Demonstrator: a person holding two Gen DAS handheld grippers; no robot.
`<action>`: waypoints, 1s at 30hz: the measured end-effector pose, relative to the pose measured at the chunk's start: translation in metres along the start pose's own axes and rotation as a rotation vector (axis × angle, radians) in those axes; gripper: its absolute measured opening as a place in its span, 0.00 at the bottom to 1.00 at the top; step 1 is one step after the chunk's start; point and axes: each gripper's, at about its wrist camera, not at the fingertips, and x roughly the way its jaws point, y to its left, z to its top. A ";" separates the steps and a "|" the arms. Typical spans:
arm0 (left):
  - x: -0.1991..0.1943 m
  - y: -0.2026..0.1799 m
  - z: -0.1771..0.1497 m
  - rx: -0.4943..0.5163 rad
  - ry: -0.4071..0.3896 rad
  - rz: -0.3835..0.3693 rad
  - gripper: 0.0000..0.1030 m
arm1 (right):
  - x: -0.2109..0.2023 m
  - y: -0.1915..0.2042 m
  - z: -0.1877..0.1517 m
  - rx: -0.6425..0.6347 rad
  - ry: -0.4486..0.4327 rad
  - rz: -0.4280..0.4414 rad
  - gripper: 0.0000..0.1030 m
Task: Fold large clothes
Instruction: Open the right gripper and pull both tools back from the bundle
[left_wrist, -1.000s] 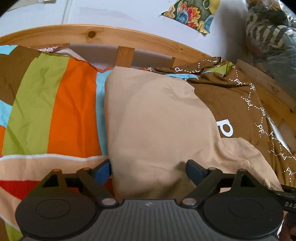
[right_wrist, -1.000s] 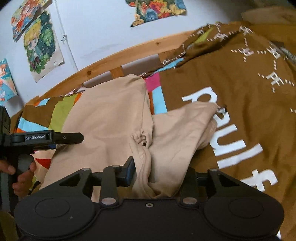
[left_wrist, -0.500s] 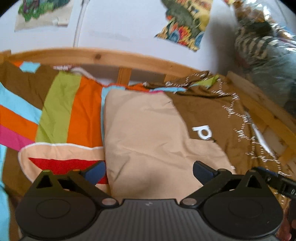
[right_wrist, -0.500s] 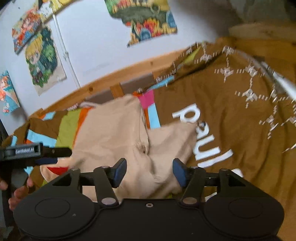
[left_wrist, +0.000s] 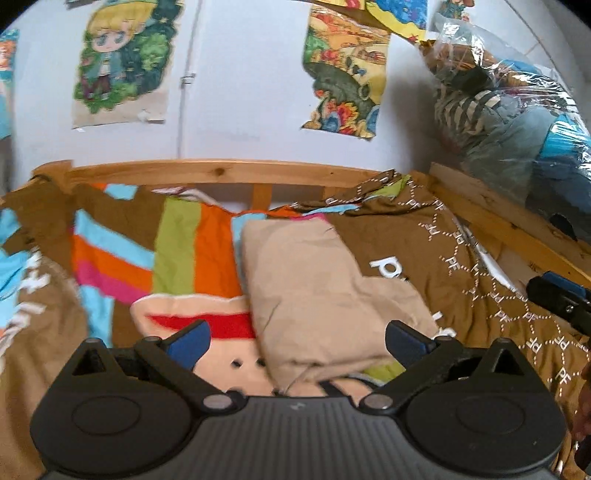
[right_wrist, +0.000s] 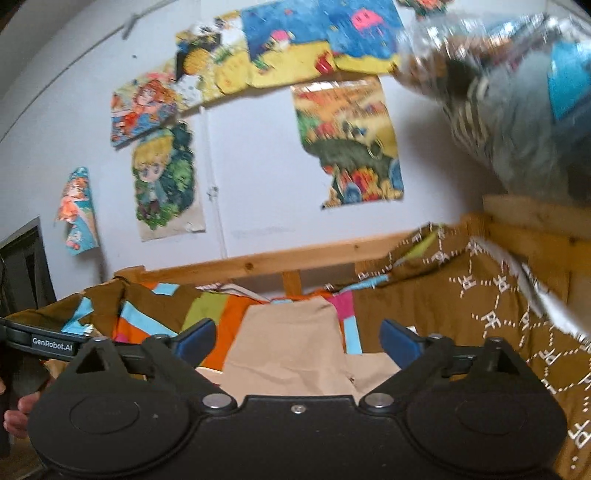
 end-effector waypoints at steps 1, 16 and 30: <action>-0.008 0.001 -0.004 -0.003 0.001 0.014 0.99 | -0.008 0.006 0.000 -0.010 -0.008 0.003 0.98; -0.022 -0.009 -0.083 0.047 0.057 0.148 0.99 | -0.066 0.040 -0.063 -0.081 0.111 -0.095 0.99; 0.018 -0.002 -0.105 0.041 0.167 0.146 0.99 | -0.052 0.030 -0.115 -0.065 0.250 -0.141 0.99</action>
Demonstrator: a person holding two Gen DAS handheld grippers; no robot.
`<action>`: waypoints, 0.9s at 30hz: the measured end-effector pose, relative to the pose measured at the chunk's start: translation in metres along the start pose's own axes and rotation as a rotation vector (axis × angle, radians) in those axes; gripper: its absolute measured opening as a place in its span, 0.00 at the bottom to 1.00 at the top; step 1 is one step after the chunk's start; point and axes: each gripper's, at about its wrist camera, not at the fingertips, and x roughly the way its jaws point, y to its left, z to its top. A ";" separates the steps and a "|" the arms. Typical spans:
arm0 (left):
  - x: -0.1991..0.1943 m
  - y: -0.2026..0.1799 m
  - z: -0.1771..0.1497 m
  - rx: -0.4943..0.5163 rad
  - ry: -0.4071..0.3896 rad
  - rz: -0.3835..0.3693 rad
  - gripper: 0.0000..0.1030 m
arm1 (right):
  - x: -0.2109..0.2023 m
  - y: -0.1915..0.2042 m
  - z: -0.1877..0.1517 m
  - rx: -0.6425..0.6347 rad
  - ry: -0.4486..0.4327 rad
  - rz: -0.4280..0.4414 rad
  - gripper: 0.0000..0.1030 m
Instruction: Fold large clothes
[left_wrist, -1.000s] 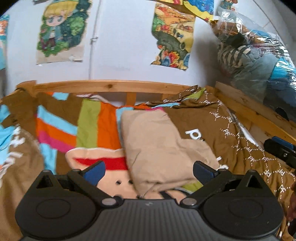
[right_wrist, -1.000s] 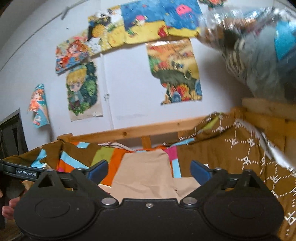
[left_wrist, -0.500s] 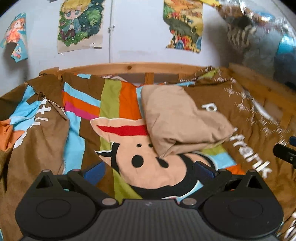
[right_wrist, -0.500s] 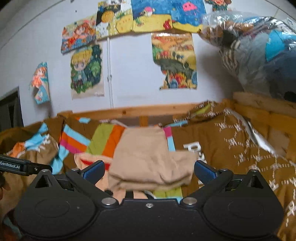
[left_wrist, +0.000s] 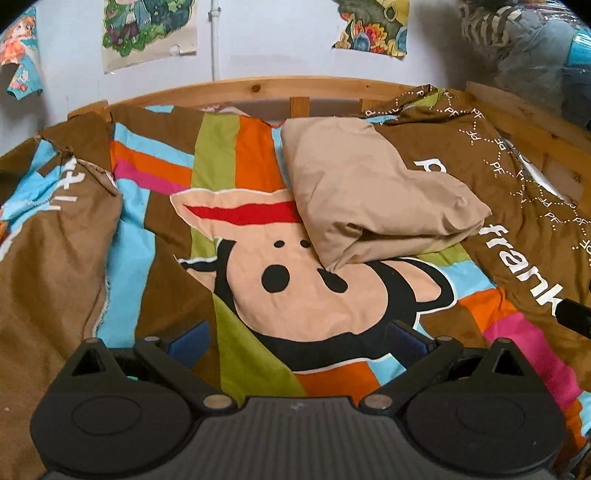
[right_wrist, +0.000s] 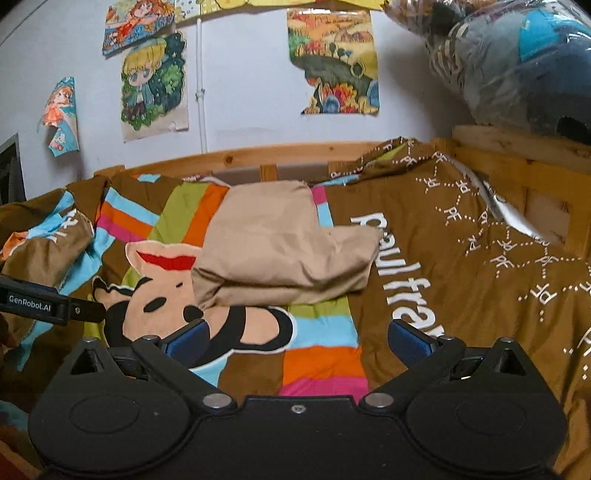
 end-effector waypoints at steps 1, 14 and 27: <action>0.001 0.000 0.000 -0.001 0.004 -0.005 0.99 | 0.001 0.000 -0.001 0.001 0.005 -0.002 0.99; 0.000 0.001 0.000 0.004 -0.001 -0.024 0.99 | 0.008 -0.005 -0.002 0.024 0.039 -0.024 0.99; -0.001 0.000 0.001 0.003 -0.005 -0.028 0.99 | 0.008 -0.005 -0.003 0.016 0.043 -0.021 0.99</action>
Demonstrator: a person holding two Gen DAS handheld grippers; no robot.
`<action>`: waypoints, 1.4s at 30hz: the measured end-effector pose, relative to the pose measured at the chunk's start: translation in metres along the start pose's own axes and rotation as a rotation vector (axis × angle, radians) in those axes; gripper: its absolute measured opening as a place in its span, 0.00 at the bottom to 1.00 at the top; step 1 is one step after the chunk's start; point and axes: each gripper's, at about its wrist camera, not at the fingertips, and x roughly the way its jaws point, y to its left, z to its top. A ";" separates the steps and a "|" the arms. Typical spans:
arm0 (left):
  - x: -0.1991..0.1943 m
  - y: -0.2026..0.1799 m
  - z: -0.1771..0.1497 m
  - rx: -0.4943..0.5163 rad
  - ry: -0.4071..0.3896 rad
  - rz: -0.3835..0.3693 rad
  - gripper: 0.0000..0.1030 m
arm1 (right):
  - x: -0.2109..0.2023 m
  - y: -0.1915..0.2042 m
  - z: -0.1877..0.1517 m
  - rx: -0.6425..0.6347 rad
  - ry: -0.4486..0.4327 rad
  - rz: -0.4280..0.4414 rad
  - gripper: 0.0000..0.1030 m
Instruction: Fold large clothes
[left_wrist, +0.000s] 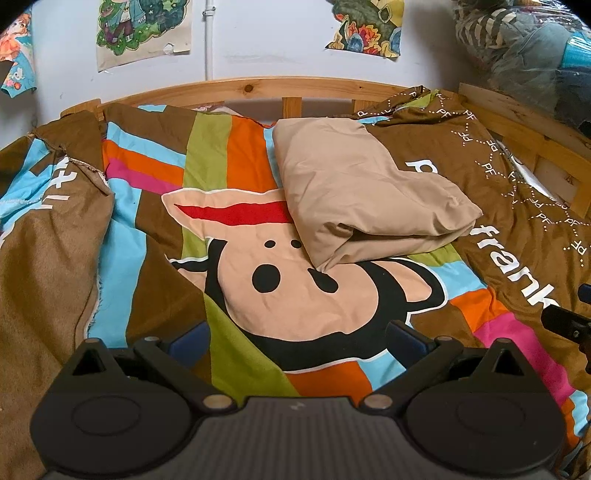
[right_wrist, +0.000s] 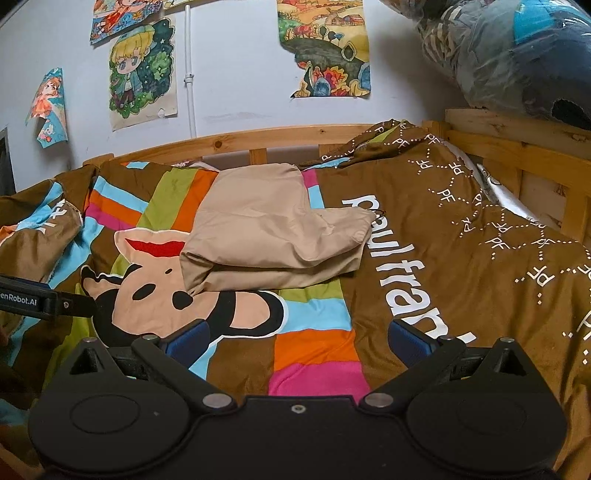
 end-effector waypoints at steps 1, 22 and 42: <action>0.000 0.000 0.000 0.001 -0.001 0.001 0.99 | 0.000 0.000 0.000 0.000 0.000 0.000 0.99; 0.000 -0.001 0.001 0.007 -0.005 -0.003 0.99 | 0.002 0.000 -0.002 0.002 0.007 -0.003 0.99; 0.001 0.000 0.001 0.004 0.000 -0.006 0.99 | 0.002 -0.001 -0.003 0.005 0.008 -0.004 0.99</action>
